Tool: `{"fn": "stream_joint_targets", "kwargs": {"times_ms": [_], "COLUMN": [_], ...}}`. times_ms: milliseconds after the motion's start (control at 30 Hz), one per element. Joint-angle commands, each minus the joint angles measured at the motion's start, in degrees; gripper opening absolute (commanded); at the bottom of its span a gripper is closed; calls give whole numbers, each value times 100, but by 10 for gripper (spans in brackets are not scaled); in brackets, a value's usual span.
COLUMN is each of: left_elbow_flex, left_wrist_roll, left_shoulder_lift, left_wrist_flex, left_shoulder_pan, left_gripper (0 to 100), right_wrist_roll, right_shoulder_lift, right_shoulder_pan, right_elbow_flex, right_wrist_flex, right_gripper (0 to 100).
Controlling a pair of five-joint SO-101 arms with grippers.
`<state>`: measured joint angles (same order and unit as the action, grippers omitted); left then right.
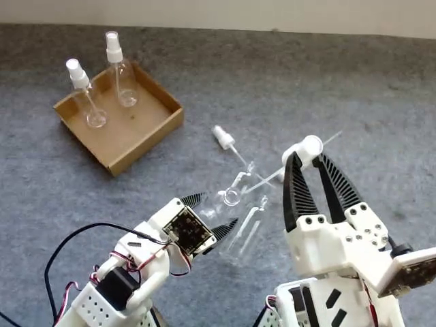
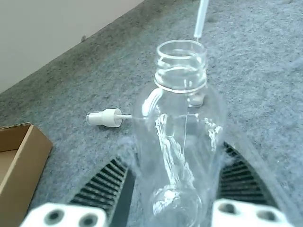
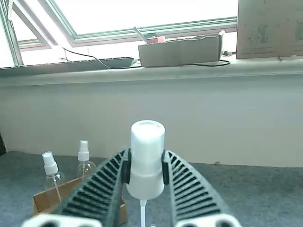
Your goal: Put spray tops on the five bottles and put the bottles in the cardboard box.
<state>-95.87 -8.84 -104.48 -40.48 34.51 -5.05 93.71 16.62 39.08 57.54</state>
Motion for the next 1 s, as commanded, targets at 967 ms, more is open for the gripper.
{"fn": "stream_joint_targets", "kwargs": {"times_ms": [967], "left_elbow_flex": [-127], "left_wrist_roll": [-53], "left_shoulder_lift": [-13], "left_wrist_flex": [-79], "left_shoulder_pan": [22], "left_gripper": [126], "right_wrist_roll": [1020], "right_shoulder_lift": [13], "right_shoulder_pan": [1077], "right_elbow_flex": [-681], "right_wrist_flex": [-286], "right_gripper": [11]}}
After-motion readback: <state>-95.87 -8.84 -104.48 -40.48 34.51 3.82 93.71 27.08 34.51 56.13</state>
